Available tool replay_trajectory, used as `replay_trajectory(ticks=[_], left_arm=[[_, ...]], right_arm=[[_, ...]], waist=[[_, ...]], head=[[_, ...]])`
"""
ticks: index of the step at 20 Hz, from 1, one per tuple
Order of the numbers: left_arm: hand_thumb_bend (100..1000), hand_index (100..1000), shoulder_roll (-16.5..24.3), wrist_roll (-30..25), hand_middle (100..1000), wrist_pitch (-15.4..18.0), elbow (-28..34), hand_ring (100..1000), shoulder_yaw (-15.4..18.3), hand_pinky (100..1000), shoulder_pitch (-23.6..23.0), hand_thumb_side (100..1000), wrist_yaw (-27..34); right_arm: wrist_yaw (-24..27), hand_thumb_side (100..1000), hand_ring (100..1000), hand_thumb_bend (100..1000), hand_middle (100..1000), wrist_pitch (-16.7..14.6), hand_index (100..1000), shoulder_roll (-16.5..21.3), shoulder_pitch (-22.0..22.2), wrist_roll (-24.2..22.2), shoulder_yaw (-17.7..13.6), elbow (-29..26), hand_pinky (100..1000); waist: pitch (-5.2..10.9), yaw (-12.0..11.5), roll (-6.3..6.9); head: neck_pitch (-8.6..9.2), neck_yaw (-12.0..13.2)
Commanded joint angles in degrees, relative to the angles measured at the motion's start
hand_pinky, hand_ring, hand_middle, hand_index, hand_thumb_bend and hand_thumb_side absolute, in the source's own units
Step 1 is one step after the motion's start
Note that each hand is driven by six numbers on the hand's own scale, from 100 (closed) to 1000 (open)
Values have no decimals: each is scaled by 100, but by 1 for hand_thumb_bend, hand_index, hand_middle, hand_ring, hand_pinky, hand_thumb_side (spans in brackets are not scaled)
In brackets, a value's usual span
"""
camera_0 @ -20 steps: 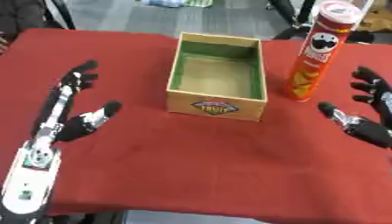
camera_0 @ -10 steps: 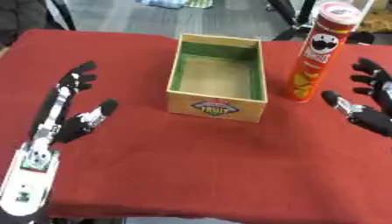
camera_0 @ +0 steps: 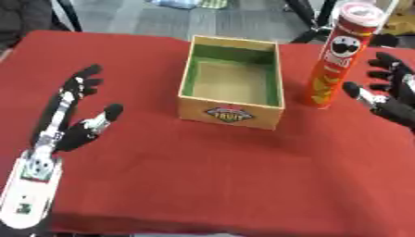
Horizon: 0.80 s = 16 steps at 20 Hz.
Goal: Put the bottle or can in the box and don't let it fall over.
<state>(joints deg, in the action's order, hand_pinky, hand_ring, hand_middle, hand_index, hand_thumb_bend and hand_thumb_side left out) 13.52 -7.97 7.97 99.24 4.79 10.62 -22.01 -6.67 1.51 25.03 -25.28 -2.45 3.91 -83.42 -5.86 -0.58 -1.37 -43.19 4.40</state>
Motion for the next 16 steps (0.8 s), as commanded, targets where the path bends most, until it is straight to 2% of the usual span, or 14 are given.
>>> replay_trajectory(ticks=[1, 8, 16], left_arm=[[663, 971, 42, -19, 895, 12, 94, 874, -2, 862, 73, 754, 27], [660, 971, 25, -42, 895, 21, 94, 874, -14, 863, 80, 756, 36], [659, 972, 8, -58, 895, 25, 77, 874, -29, 863, 89, 758, 54]], right_arm=[[87, 532, 899, 599, 905, -79, 1000, 236, -221, -1, -85, 200, 838], [147, 536, 896, 594, 903, -172, 1000, 338, -655, 76, -154, 761, 838], [197, 540, 893, 590, 898, -292, 1000, 281, -1002, -10, -120, 1185, 838]], waist=[[66, -15, -14], [61, -66, -2], [48, -103, 28]], head=[[34, -16], [42, -58], [22, -105]])
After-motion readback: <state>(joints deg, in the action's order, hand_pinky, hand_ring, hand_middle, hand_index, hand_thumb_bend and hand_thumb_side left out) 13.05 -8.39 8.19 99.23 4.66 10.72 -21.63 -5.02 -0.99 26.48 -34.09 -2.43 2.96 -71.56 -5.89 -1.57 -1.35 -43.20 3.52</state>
